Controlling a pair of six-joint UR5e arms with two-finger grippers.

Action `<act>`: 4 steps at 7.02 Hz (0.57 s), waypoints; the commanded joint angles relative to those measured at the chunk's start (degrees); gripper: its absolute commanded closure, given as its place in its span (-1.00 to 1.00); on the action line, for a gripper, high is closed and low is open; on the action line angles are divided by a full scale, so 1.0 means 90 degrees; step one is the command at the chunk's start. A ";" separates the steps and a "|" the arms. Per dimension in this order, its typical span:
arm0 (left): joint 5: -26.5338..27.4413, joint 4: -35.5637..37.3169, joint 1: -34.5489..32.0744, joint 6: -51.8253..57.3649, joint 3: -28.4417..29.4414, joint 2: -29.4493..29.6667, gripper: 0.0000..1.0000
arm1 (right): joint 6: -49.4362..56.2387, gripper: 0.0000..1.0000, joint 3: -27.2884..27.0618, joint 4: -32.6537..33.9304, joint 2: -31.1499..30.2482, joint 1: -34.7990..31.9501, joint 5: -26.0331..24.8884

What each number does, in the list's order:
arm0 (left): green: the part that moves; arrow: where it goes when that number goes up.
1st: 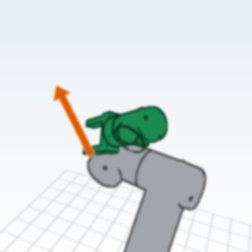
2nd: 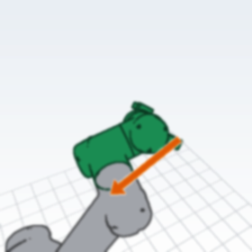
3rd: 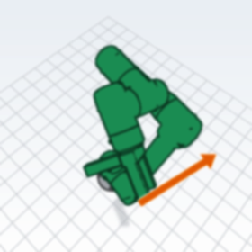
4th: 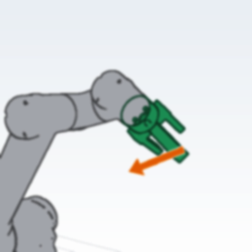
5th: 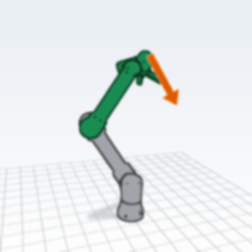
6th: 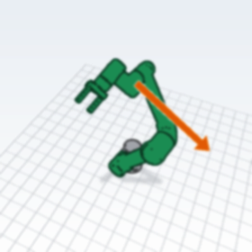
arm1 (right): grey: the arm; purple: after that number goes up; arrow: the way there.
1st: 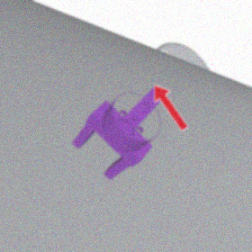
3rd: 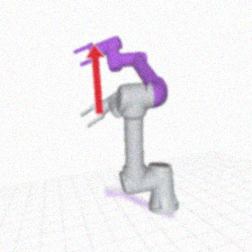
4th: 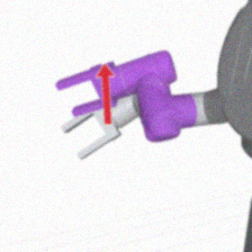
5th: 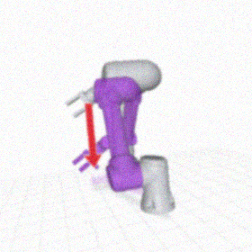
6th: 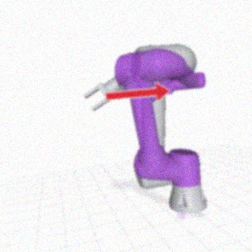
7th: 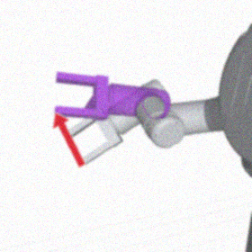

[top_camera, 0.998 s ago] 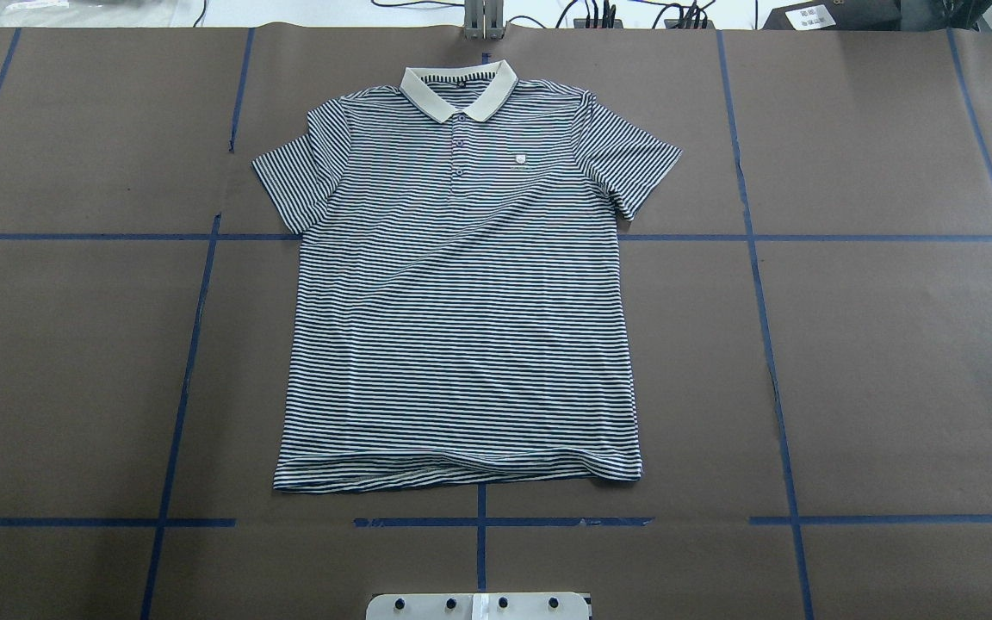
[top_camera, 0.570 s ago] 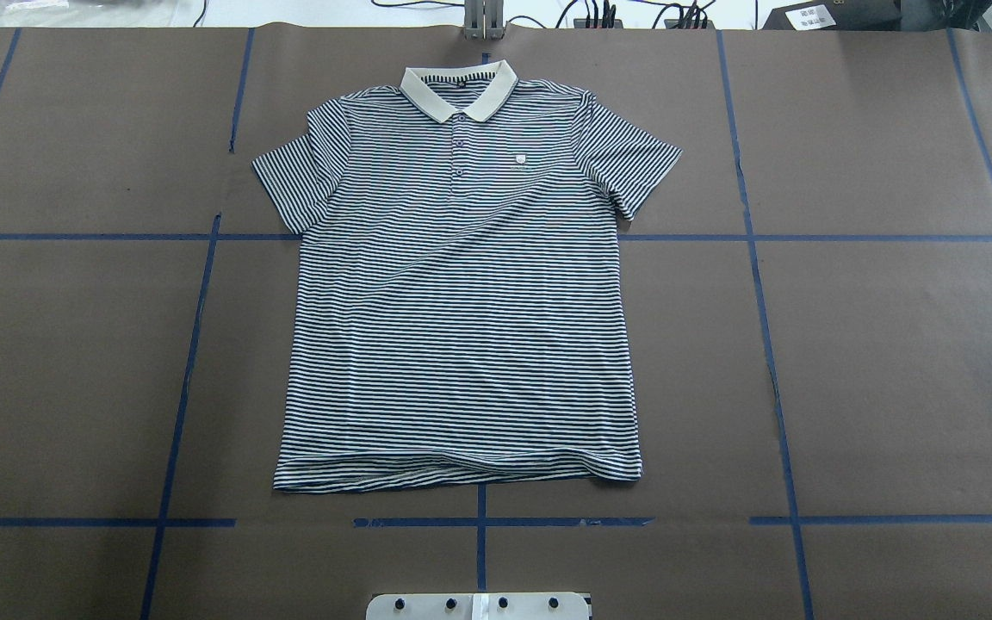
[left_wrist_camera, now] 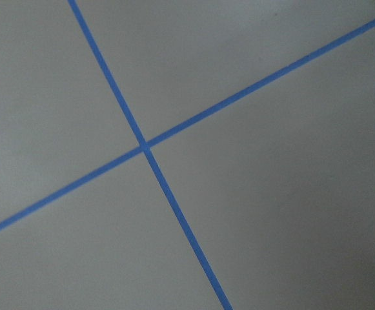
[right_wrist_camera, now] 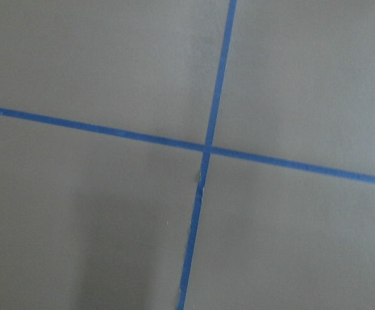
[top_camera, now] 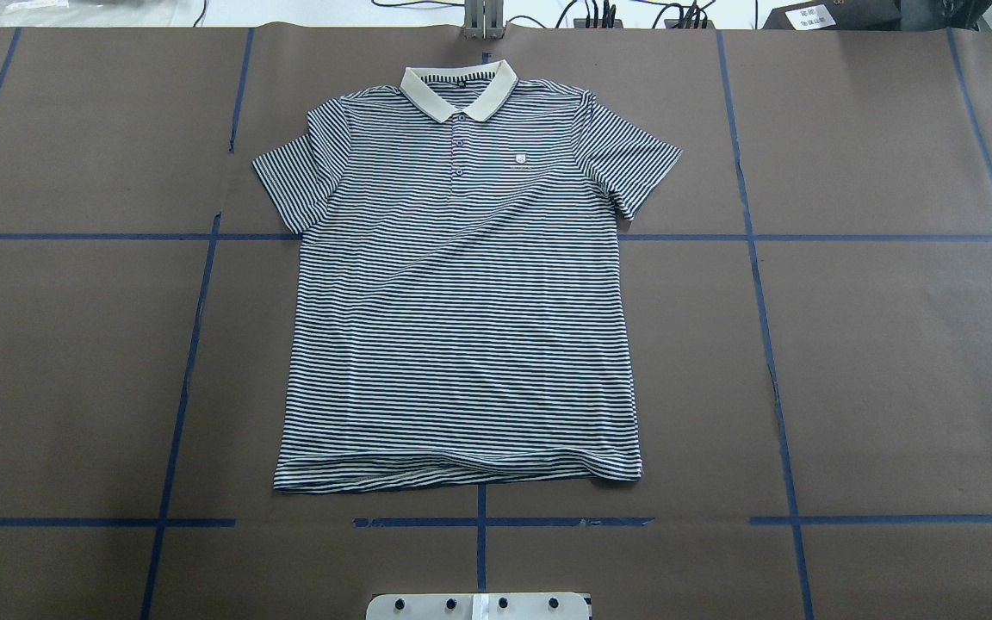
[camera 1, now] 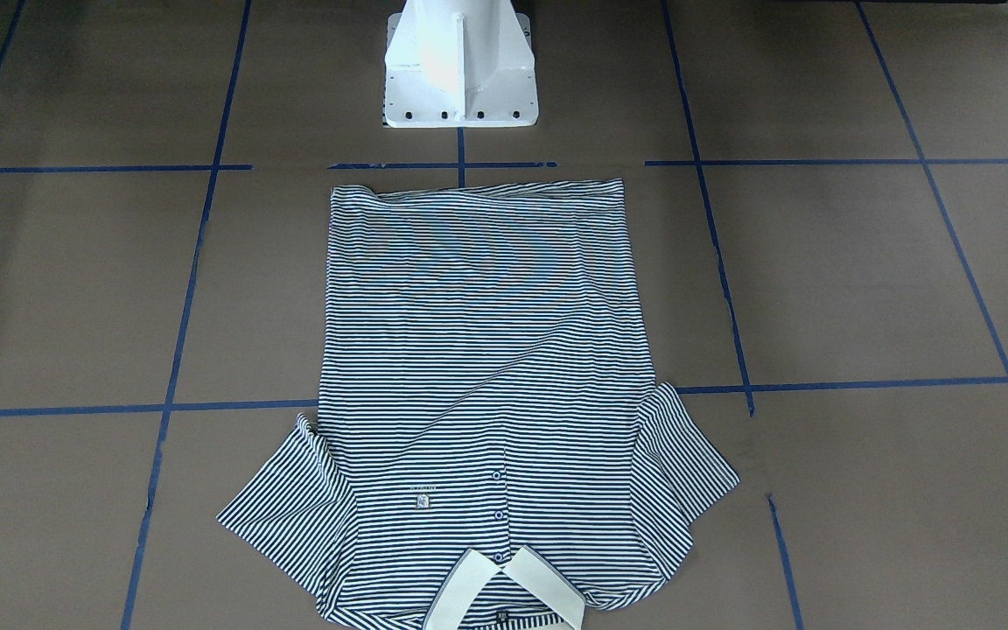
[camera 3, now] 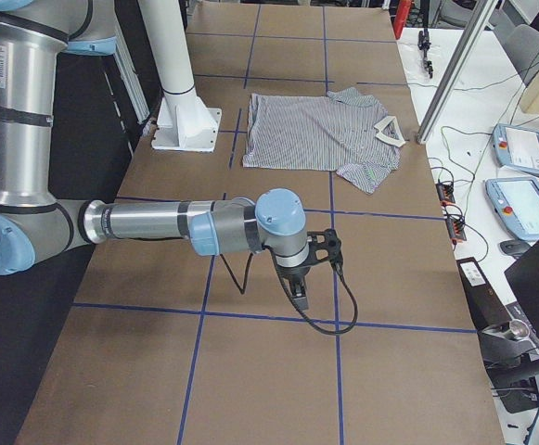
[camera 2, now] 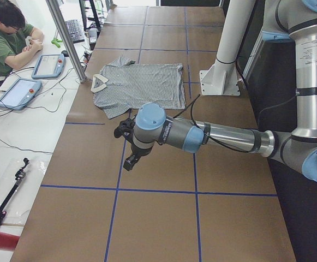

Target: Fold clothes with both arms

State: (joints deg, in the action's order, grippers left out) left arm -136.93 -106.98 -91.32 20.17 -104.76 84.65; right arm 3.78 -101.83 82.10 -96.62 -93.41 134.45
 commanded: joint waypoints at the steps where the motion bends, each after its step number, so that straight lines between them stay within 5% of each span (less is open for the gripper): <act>1: -0.0029 -0.1535 0.0010 -0.0015 0.0903 0.0738 -1.00 | -0.0108 -1.00 0.0755 -0.0797 0.0404 -0.0002 0.0157; 2: -0.0058 -0.1782 0.0020 -0.0237 0.1565 0.1505 -1.00 | -0.0118 -1.00 0.1396 -0.1257 0.0858 -0.0002 0.0555; 4: -0.0059 -0.1950 0.0243 -0.1592 0.1621 0.1814 -1.00 | -0.1192 -1.00 0.1666 -0.1534 0.1698 0.0677 0.0578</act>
State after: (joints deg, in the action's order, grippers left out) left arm -137.43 -123.16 -90.38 11.80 -91.16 98.73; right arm 0.10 -88.66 69.82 -86.06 -91.21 139.14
